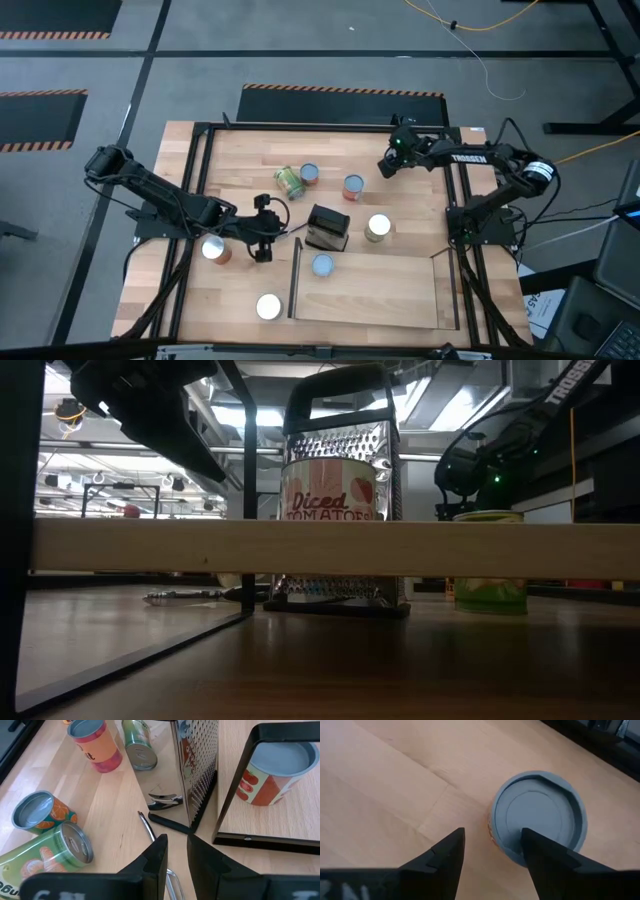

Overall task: Pick and place cans onto a shelf
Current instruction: Put the canned pineapple rings on the shelf

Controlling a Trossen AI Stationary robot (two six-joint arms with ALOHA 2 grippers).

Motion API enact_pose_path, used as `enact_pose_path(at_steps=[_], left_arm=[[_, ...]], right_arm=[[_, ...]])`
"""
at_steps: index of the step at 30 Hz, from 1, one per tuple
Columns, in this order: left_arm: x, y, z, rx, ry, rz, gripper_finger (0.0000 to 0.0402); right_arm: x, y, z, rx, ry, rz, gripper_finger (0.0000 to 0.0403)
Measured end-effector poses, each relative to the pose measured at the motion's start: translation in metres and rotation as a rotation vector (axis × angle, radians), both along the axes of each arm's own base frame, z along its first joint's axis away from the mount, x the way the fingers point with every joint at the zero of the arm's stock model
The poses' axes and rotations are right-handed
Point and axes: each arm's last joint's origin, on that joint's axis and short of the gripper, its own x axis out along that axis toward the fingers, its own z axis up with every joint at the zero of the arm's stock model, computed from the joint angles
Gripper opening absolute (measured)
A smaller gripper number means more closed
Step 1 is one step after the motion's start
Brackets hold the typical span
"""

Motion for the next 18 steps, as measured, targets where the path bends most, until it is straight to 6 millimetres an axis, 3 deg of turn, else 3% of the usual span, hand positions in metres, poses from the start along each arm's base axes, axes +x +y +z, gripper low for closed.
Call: enact_pose_path(at_steps=[11,18], left_arm=[[0.0005,-0.0003,0.0006,-0.004,-0.008,0.0,0.0066],[0.0011,-0.0006,0.0013,-0.007,-0.018,0.0,0.0066]], right_arm=[[0.0006,-0.0007,-0.0028,0.004,0.01,-0.002,0.0195],[0.0004,-0.0005,-0.0029,0.007,0.012,-0.005,0.014]])
